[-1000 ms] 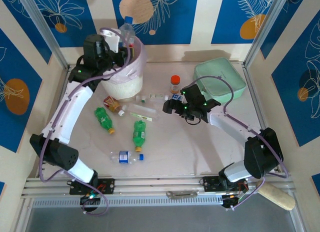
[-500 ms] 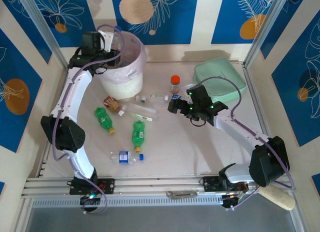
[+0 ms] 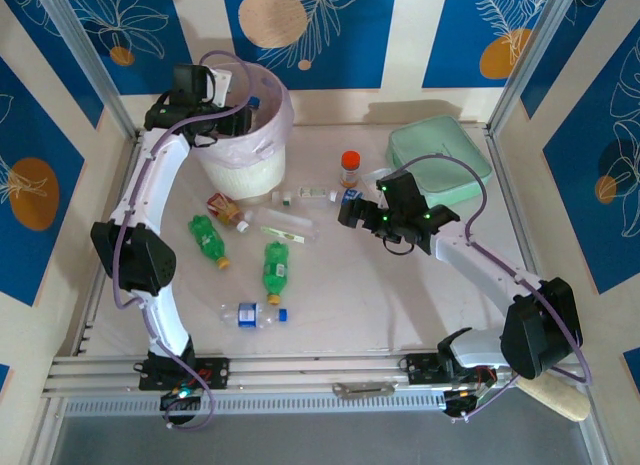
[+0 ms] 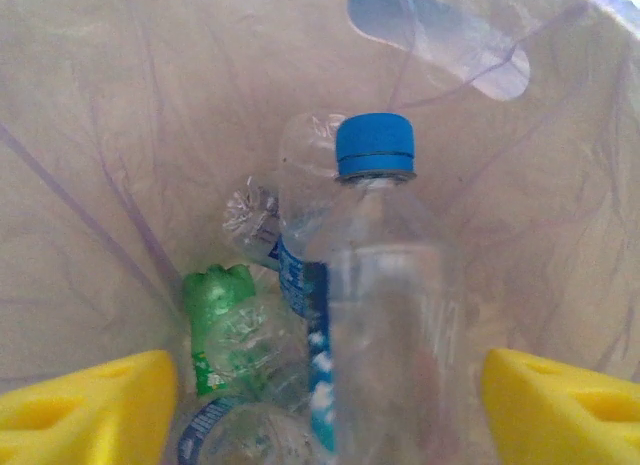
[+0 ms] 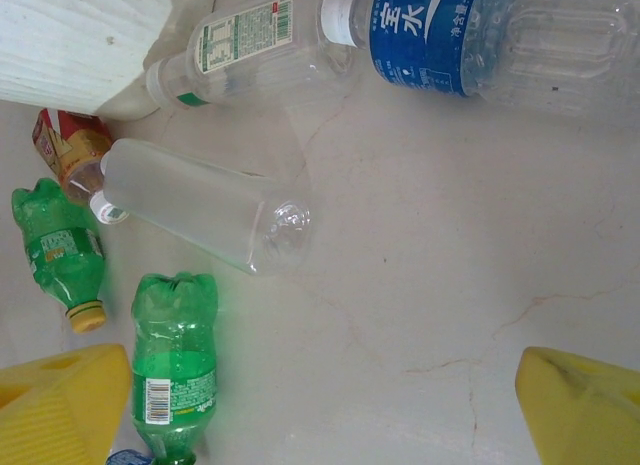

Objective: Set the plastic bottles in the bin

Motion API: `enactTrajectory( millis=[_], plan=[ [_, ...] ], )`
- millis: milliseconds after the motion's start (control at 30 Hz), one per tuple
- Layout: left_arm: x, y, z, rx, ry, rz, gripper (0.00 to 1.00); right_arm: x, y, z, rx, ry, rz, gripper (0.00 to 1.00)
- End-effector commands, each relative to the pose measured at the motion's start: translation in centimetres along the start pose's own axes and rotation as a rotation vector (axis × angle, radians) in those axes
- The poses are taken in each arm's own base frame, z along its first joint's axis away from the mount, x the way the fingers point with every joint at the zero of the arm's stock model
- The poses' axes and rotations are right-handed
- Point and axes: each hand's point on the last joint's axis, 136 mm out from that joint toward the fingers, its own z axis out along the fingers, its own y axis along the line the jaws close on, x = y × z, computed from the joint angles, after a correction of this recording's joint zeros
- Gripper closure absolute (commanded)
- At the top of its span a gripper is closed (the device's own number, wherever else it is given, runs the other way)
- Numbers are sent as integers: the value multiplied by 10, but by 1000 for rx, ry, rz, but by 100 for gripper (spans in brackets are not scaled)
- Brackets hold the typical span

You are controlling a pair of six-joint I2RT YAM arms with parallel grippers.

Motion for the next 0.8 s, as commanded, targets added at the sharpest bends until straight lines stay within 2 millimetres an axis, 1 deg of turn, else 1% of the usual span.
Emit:
enactTrajectory(
  millis=[0,67,167,333,433,600,700,767],
  plan=[
    [-20,-2,-34,16,-67,-17,8,2,-6,-1,18,7,-3,1],
    [-25,-6,-46,29,-94,-24,0,0,-7,0,25,12,-14,1],
    [-28,-15,-67,69,-146,-53,0,-6,-7,0,46,11,-44,1],
    [-18,-35,-94,181,-256,-170,0,-22,-8,0,100,5,-161,1],
    [1,-49,-103,269,-295,-256,0,-34,-12,4,134,13,-266,1],
    [36,-72,-112,412,-350,-380,0,-44,-12,20,144,81,-424,1],
    [62,-81,-110,449,-315,-414,0,-51,-16,35,178,118,-500,1],
    [83,-90,-105,471,-279,-432,0,-57,-22,45,221,142,-550,1]
  ],
)
